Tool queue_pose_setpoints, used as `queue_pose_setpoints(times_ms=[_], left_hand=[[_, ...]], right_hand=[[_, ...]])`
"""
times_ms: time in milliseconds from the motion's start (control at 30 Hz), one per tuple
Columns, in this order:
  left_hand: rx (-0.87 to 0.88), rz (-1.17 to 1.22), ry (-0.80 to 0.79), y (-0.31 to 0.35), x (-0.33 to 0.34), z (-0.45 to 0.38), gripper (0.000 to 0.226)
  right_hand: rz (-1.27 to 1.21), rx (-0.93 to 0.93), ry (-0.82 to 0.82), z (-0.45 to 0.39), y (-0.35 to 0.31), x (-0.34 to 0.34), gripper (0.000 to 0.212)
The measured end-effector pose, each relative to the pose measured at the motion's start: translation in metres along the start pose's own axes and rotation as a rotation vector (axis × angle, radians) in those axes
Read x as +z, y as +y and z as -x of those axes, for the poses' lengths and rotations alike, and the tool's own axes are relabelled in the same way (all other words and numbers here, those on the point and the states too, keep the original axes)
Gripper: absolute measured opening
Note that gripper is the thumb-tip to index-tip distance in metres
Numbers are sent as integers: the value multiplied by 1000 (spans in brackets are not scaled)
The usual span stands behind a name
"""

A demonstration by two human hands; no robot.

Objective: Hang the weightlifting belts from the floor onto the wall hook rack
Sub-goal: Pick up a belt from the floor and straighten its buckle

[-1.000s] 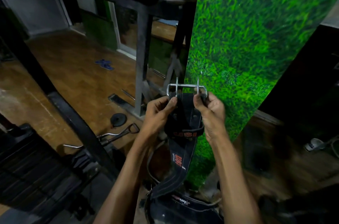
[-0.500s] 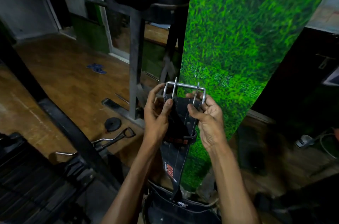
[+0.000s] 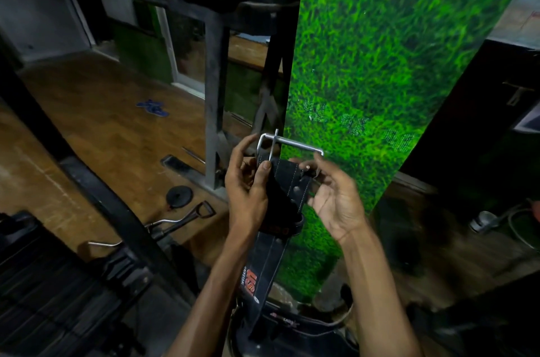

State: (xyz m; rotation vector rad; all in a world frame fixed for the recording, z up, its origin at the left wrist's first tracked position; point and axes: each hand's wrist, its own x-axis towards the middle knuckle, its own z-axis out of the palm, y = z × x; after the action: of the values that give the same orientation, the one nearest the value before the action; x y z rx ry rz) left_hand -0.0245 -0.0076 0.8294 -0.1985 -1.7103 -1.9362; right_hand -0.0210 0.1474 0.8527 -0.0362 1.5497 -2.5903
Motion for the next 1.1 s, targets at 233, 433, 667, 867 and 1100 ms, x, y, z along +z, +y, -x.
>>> queue_pose_setpoints(times_ms=[233, 433, 667, 867, 1100], left_hand=[[35, -58, 41, -8, -3, -6, 37], [-6, -48, -38, -24, -6, -16, 34], [-211, 288, -87, -15, -8, -28, 28], [-322, 304, -67, -13, 1, -27, 24], [-135, 253, -110, 1, 39, -42, 43]], right_hand=[[137, -22, 21, -5, 16, 2, 47], [274, -180, 84, -13, 17, 3, 31], [326, -253, 127, -20, 15, 5, 32], [323, -290, 148, -21, 5, 3, 32], [351, -400, 251, -25, -32, -4, 34]])
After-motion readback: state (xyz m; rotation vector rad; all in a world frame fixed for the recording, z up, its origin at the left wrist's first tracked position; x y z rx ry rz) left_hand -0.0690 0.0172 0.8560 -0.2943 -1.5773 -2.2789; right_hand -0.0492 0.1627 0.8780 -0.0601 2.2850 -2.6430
